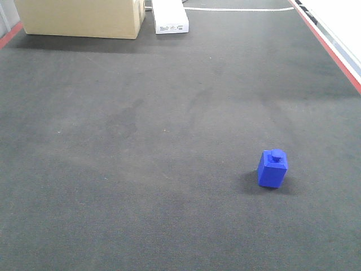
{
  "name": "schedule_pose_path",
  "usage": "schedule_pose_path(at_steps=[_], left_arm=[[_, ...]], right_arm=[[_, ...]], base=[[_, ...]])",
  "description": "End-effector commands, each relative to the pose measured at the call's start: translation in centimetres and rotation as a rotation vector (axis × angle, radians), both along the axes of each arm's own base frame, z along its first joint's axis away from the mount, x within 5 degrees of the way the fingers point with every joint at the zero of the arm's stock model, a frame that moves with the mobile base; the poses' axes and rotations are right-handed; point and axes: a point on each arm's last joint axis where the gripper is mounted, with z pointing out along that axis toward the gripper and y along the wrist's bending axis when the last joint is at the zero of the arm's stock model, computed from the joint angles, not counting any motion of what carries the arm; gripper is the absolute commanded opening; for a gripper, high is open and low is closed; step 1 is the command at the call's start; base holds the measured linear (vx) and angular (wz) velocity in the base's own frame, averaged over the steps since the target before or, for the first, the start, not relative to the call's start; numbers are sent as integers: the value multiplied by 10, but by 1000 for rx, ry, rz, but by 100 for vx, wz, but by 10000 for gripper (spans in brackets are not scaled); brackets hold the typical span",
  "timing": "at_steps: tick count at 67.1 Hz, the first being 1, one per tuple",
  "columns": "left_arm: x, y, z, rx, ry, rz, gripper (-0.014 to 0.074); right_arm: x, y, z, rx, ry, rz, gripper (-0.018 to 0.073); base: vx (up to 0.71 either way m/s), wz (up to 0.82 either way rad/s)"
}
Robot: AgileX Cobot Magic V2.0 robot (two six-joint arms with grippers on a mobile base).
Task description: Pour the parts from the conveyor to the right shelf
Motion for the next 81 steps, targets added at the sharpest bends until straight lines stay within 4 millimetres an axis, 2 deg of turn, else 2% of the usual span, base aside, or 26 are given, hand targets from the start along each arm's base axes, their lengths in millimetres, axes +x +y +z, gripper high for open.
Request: schedule_pose_path(at_steps=[1, 13, 23, 34, 45, 55, 73, 81], left_arm=[[0, 0, 0, -16, -61, -6, -6], [0, 0, 0, -16, -61, -6, -6], [0, 0, 0, -16, -61, -6, -6], [0, 0, 0, -16, -61, -6, -6], [0, 0, 0, -16, -61, -6, -6], [0, 0, 0, -16, -61, -6, -6], [0, 0, 0, -16, -61, -6, -6], [0, 0, 0, -16, -61, -6, -6]], right_arm=[[7, -1, 14, -9, -72, -2, -4], [10, -1, 15, 21, -91, -8, 1], [10, 1, 15, 34, -94, -1, 60], [10, 6, 15, 20, -89, 44, 216], [10, 7, 14, 27, -80, 49, 435], [10, 7, 14, 27, -72, 49, 553], [10, 9, 15, 96, -76, 44, 568], [18, 17, 20, 92, -22, 106, 568]], base=[[0, 0], [0, 0], [0, 0], [0, 0], [0, 0], [0, 0], [0, 0], [0, 0]])
